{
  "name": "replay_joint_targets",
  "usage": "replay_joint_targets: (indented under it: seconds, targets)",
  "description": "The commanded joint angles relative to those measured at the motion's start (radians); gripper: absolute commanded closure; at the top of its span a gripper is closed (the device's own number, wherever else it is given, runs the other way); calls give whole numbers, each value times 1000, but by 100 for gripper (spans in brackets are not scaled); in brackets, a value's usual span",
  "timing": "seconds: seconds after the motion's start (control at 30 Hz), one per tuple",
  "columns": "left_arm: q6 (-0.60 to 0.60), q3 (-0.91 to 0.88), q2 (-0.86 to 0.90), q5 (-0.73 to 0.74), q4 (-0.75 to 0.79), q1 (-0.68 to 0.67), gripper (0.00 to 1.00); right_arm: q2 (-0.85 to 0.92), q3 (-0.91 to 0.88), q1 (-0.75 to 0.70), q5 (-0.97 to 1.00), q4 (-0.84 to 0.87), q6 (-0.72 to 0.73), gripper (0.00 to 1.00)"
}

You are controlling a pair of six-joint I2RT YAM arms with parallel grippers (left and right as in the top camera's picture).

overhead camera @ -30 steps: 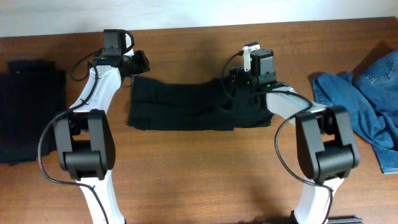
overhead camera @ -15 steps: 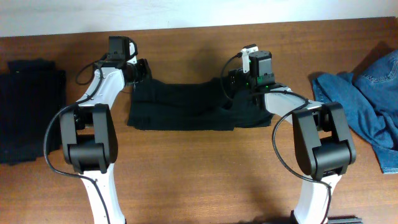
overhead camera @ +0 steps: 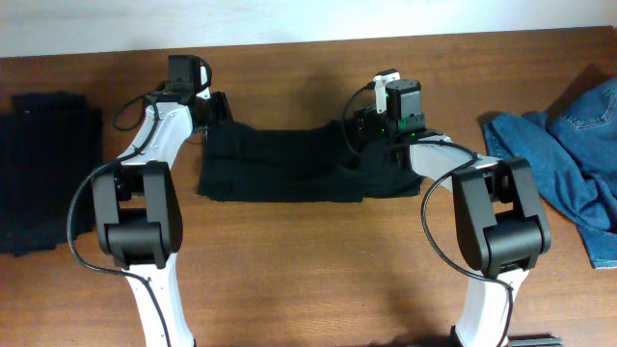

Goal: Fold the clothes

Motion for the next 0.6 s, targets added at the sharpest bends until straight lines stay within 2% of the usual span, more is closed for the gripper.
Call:
replay_joint_targets:
  seconds: [0.0, 0.3, 0.57]
  targets:
    - [31, 20, 6, -16, -15, 0, 42, 39, 15, -8, -2, 14, -2, 7]
    - [32, 20, -1, -63, -66, 0, 42, 71, 15, -8, -59, 21, 6, 7]
    - [39, 29, -20, -63, -77, 0, 38, 71, 15, -8, -59, 21, 6, 14]
